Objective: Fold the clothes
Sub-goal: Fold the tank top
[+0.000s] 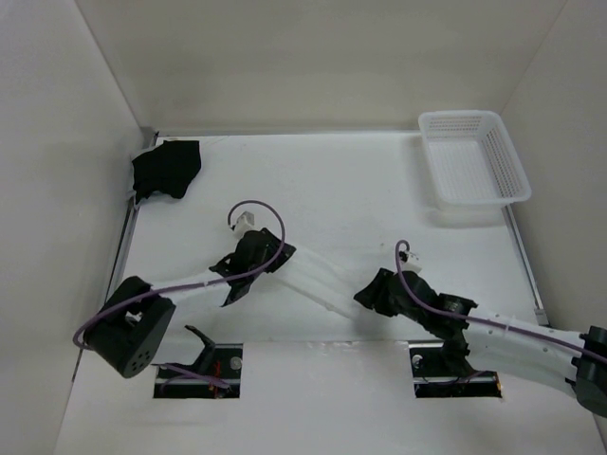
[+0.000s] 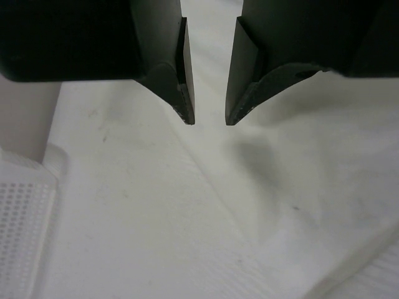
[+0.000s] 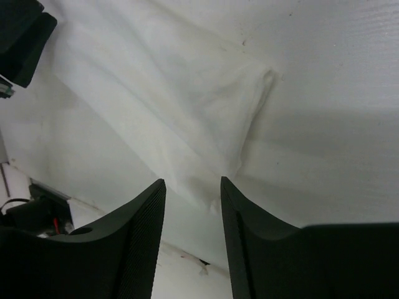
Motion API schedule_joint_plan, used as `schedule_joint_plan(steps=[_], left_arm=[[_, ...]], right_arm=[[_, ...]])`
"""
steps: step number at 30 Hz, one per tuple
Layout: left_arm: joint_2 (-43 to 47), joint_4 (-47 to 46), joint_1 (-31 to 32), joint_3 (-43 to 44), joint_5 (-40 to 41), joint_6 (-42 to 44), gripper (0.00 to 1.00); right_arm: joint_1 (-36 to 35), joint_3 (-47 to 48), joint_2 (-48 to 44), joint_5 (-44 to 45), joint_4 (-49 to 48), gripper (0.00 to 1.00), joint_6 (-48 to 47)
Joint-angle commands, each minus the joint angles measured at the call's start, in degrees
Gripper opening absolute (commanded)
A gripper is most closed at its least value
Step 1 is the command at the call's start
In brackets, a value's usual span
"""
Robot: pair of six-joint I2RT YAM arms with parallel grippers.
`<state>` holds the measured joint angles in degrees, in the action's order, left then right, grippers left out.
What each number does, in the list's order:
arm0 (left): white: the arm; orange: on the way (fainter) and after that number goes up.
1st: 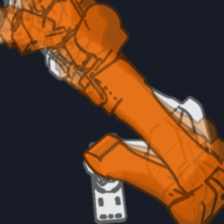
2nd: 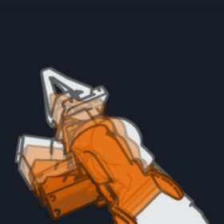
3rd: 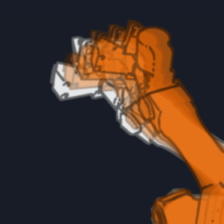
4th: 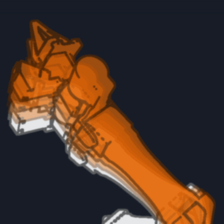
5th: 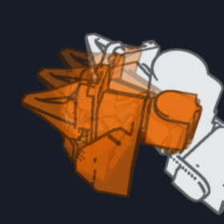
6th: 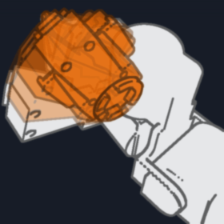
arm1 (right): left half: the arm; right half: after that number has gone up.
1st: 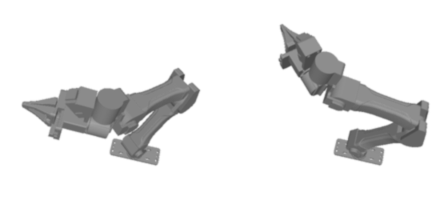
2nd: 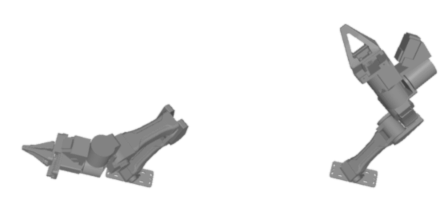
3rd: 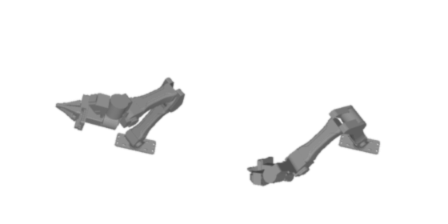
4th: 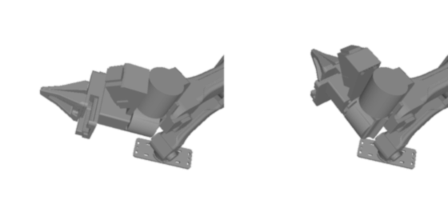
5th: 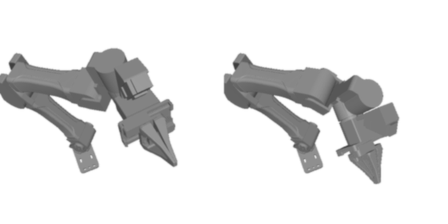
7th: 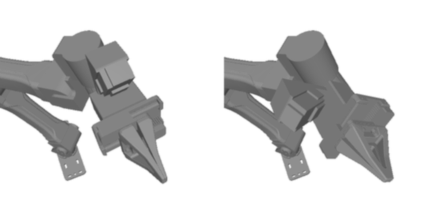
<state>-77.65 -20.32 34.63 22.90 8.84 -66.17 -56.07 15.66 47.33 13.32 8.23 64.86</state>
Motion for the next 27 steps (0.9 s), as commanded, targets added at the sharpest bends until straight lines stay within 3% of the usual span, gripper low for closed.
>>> schedule_joint_plan(steps=[1, 8, 12, 16, 19, 21, 27], left_arm=[[6.89, -0.35, 3.72, 1.01, 1.34, 2.8, 0.26], [3.48, 1.07, 15.32, 1.1, 5.74, 2.72, 0.26], [1.18, 0.28, 18.75, 0.22, 7.5, 2.28, 0.26], [0.57, 0.19, 19.64, -1.53, 9.0, 1.4, 0.26], [-2.06, -0.42, 19.99, -1.98, 9.62, 0.87, 0.25], [-3.91, -0.86, 20.6, -2.07, 9.18, 0.0, 0.25], [-9.09, -1.57, 29.56, 2.4, 8.48, -3.26, 0.24]], right_arm=[[1.53, -1.06, -2.68, 1.1, 3.99, 0.48, 2.19], [3.21, -2.39, 6.62, -1.11, -1.01, 0.49, 4.83], [2.95, -1.6, 11.63, -0.93, -5.67, 0.47, 6.15], [3.03, -2.12, 17.78, -1.46, -13.31, 0.37, 6.77], [3.21, -2.48, 20.25, -1.99, -18.06, 0.19, 7.03], [3.3, -2.48, 19.39, -1.02, -18.34, 0.08, 6.95], [3.3, -0.72, 2.62, 3.02, -2.03, 0.05, 5.63]])
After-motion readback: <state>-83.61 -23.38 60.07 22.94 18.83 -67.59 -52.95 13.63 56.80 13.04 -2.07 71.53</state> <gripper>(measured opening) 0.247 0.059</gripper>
